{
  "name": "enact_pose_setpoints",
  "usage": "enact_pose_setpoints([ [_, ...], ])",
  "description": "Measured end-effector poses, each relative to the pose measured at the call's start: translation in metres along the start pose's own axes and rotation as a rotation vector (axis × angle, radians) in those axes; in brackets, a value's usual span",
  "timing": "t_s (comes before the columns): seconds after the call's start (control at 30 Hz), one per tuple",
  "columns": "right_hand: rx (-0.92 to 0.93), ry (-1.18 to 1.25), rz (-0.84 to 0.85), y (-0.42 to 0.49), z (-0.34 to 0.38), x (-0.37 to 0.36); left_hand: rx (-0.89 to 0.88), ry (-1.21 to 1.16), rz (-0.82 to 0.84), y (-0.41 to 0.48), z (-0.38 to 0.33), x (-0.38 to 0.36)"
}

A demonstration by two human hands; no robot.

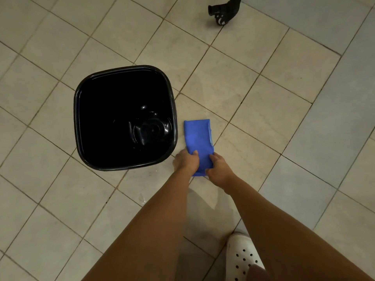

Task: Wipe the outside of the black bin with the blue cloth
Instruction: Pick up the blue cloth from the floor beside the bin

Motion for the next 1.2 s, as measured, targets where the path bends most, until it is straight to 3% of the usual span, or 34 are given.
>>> enact_pose_setpoints([
  [0.2, -0.014, 0.064, -0.161, 0.007, 0.001, 0.003, -0.018, -0.234, -0.018, 0.004, 0.003, -0.005],
  [0.3, -0.089, 0.215, -0.216, 0.015, 0.001, 0.003, -0.040, -0.316, 0.030, 0.007, 0.002, -0.007],
  [0.5, -0.201, 0.343, -0.201, 0.020, 0.006, 0.002, -0.083, -0.473, 0.102, 0.006, 0.004, -0.003],
  [0.7, -0.188, 0.693, -0.278, 0.014, 0.016, 0.002, -0.073, -0.720, 0.249, -0.017, -0.002, 0.004],
  [0.8, -0.184, 0.828, -0.283, 0.003, 0.024, 0.007, -0.090, -0.748, 0.280, -0.027, -0.003, 0.011],
  [1.0, -0.110, 0.689, -0.399, -0.023, 0.045, 0.022, -0.051, -0.675, 0.237, -0.055, -0.004, 0.030],
  [1.2, -0.006, 0.782, -0.430, -0.072, 0.075, 0.035, 0.016, -0.654, 0.243, -0.106, -0.008, 0.054],
])
Point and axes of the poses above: each hand's wrist, its own y-axis towards the middle knuckle, its own x-axis out of the back of the hand, z = x × y, the point moved 2 cm from there along y, towards the middle knuckle, and after that the axes turned 7 degrees about x, right-handed, at the moved point
